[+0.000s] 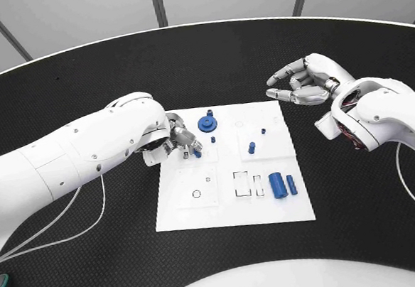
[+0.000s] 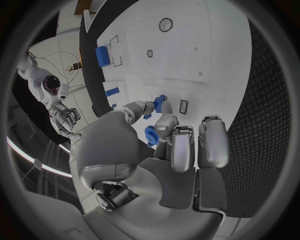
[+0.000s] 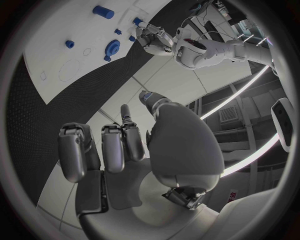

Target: Assemble the parts on the task board

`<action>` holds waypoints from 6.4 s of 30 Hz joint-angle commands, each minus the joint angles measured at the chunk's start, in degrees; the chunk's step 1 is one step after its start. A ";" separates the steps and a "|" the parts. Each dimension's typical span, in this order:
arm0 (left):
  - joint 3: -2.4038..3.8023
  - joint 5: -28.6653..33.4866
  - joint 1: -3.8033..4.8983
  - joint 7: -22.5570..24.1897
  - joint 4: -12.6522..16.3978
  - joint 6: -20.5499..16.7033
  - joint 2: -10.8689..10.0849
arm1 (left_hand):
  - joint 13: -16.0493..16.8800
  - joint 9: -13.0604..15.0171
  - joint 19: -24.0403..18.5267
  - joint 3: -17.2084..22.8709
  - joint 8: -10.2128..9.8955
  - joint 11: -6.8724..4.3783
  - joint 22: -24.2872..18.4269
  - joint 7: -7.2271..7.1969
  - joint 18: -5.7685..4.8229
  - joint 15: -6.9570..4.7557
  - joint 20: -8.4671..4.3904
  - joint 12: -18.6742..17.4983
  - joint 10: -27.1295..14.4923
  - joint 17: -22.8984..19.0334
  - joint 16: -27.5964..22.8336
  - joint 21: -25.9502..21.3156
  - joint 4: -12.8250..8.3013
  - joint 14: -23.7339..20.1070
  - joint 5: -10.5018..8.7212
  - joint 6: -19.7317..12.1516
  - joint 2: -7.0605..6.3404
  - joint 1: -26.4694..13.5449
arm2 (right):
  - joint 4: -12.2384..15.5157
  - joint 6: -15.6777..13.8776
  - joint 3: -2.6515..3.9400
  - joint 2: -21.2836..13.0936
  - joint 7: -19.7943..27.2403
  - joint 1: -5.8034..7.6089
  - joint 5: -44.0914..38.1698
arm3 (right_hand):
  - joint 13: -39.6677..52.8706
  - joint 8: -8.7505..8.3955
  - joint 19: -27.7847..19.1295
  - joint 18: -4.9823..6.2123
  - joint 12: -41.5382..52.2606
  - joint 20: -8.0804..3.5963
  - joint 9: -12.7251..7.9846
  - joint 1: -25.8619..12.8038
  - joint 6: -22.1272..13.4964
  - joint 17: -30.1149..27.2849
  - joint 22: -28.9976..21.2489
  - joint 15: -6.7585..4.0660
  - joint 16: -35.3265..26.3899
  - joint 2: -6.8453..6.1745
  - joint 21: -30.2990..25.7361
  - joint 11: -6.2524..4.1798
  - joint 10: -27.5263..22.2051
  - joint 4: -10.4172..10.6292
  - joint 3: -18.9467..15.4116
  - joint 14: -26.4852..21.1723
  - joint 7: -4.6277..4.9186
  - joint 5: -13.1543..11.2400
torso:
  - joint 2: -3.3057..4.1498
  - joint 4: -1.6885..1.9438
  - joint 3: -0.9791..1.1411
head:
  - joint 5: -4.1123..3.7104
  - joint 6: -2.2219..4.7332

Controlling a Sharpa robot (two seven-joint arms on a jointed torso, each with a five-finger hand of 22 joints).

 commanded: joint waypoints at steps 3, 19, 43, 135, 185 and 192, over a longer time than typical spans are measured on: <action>0.00 0.00 0.00 -0.17 -0.10 0.05 0.10 | -0.13 -0.37 0.09 -1.32 -0.67 -0.12 -0.06 0.16 -0.65 -0.01 -0.41 0.17 -0.27 8.94 -0.26 -0.29 1.08 4.69 -0.74 0.41 -0.40 -0.85 | 0.03 -0.01 0.00 -0.02 -0.01 0.00 0.00 | 8.08 0.35 2.28 1.15 0.01 -0.35 0.08 0.01 -0.18 7.99 7.63 -0.37 -0.19 0.34 -0.15 -0.20 0.20 0.41 -0.09 4.34 -0.04 0.20 | -0.01 -0.01 -0.01 | -0.03 -0.03; 0.00 0.01 -0.02 -0.72 -0.43 0.29 0.34 | -0.70 -0.82 0.17 -4.38 -1.43 0.04 -0.01 0.36 -0.67 0.10 -0.36 -0.39 -0.81 8.92 -0.28 -0.39 4.00 4.68 -1.81 0.79 -0.95 -1.92 | 0.10 -0.06 0.00 -0.05 -0.03 0.00 0.00 | 7.97 0.36 2.20 1.19 -0.12 -0.36 0.08 -0.05 -0.23 7.92 7.45 -0.37 -0.25 0.32 -0.25 -0.20 0.10 0.45 -0.12 4.32 -0.05 0.21 | -0.01 0.01 0.01 | -0.10 -0.16; 0.00 0.05 -0.06 -0.84 -0.70 0.14 0.62 | -1.61 -1.08 0.15 -5.90 -2.13 0.27 -0.08 0.66 -0.66 0.26 -0.27 -1.16 -1.47 8.93 -0.28 -0.49 5.62 4.68 -1.98 0.26 -1.12 -2.06 | 0.05 -0.06 0.00 -0.04 -0.06 0.00 0.00 | 7.92 0.35 2.16 1.20 -0.18 -0.36 0.08 -0.13 -0.29 7.75 7.36 -0.37 -0.37 0.29 -0.30 -0.20 0.06 0.52 -0.17 4.28 -0.04 0.21 | -0.03 -0.02 0.02 | -0.23 -0.20; -0.34 -3.40 -2.02 3.04 3.91 -9.57 -2.29 | 0.66 1.41 0.29 7.37 -0.25 0.76 0.47 1.45 -0.67 0.71 0.25 0.55 -0.23 8.94 -0.27 -0.31 -0.21 4.68 -0.31 -0.79 0.67 5.82 | -0.63 0.29 -0.01 0.49 0.04 -0.02 0.00 | 8.00 0.38 2.20 1.19 -0.07 -0.37 0.08 -0.45 -0.34 7.81 7.42 -0.37 -0.35 0.35 -0.30 -0.18 0.15 0.79 -0.28 4.29 -0.04 0.24 | -0.05 -0.08 0.02 | 0.02 -0.25; -0.29 2.97 -1.36 4.34 2.58 1.17 -3.20 | -0.02 1.57 0.28 9.57 0.92 0.60 0.52 1.29 -0.68 0.59 0.05 0.19 -0.55 8.87 -0.31 -0.28 -0.81 4.67 0.03 -0.95 0.26 4.51 | -1.80 0.57 -0.02 1.05 0.07 -0.04 0.00 | 8.01 0.47 2.23 1.18 -0.04 -0.39 0.11 -0.57 -0.34 7.82 7.45 -0.40 -0.37 0.45 -0.31 -0.23 0.18 0.96 -0.32 4.30 -0.08 0.45 | 0.12 -0.06 -0.03 | -0.10 -0.05; -0.28 3.06 -0.47 4.41 1.68 1.83 -2.46 | -0.17 1.56 0.26 9.62 0.93 0.62 0.49 1.31 -0.68 0.60 0.05 0.07 -0.63 8.85 -0.32 -0.29 -0.84 4.67 -0.07 -1.01 0.32 4.50 | -1.73 0.56 -0.02 1.01 0.01 -0.04 0.00 | 8.01 0.47 2.23 1.18 -0.04 -0.39 0.11 -0.57 -0.34 7.82 7.45 -0.40 -0.37 0.45 -0.31 -0.23 0.18 0.96 -0.32 4.30 -0.08 0.45 | 0.15 -0.01 -0.03 | -0.24 -0.03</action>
